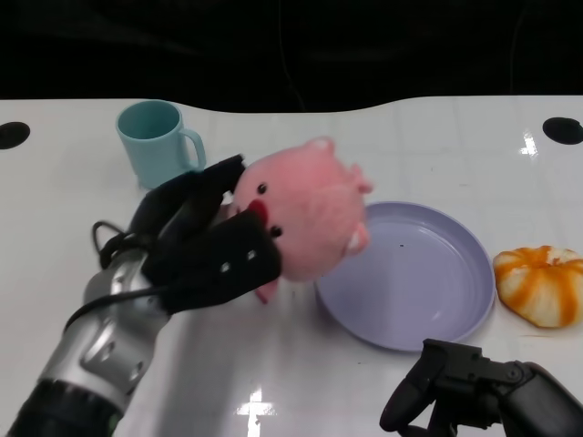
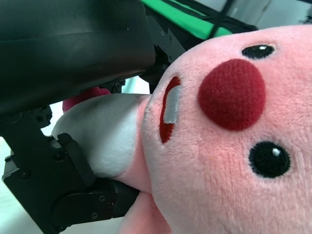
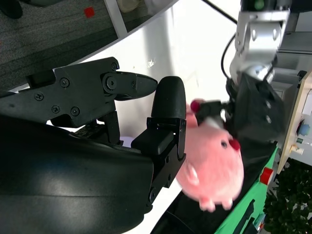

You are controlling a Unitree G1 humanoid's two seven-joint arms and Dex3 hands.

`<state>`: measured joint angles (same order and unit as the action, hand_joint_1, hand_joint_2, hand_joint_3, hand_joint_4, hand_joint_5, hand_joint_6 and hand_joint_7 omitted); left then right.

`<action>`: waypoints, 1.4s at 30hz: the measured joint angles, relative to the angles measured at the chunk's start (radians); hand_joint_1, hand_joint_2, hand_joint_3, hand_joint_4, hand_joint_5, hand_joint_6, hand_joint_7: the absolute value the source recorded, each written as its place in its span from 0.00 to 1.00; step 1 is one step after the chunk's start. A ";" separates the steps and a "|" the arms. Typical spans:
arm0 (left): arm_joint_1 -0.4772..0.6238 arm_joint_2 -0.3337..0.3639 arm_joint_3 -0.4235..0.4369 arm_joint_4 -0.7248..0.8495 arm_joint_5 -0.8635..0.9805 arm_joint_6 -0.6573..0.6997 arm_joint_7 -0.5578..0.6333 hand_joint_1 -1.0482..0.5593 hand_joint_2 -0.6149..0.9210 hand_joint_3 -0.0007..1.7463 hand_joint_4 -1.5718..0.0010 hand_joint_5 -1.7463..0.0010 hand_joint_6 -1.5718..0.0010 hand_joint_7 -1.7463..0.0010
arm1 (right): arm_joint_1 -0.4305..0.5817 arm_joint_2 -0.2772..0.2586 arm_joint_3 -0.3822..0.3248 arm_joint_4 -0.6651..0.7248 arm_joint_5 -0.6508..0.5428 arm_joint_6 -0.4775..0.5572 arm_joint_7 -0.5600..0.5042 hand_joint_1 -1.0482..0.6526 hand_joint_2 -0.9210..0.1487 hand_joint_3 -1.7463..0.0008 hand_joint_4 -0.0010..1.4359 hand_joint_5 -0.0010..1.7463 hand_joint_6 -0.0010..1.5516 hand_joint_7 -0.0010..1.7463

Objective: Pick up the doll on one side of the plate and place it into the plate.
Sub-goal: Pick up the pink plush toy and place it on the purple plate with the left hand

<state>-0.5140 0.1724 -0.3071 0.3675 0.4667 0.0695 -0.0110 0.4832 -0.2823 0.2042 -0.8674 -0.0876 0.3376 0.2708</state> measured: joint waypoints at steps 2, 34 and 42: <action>-0.034 -0.031 -0.013 -0.001 0.001 0.019 -0.010 0.54 0.67 0.73 0.37 0.00 0.51 0.01 | -0.001 0.000 0.002 -0.002 0.000 0.002 0.000 0.47 0.00 0.80 0.46 0.90 0.38 0.74; -0.285 -0.280 -0.178 0.278 0.075 0.217 -0.119 0.45 0.99 0.09 0.59 0.20 0.54 0.92 | 0.059 -0.001 0.031 -0.054 -0.021 0.004 -0.011 0.47 0.00 0.79 0.46 0.91 0.38 0.74; -0.327 -0.228 -0.300 0.286 0.168 0.208 -0.231 0.17 1.00 0.17 0.98 0.84 0.86 1.00 | 0.044 0.005 0.031 -0.047 -0.025 0.003 -0.011 0.47 0.00 0.79 0.46 0.91 0.38 0.75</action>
<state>-0.8409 -0.0553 -0.6072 0.6540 0.6350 0.2775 -0.2421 0.5275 -0.2775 0.2354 -0.9147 -0.1124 0.3404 0.2601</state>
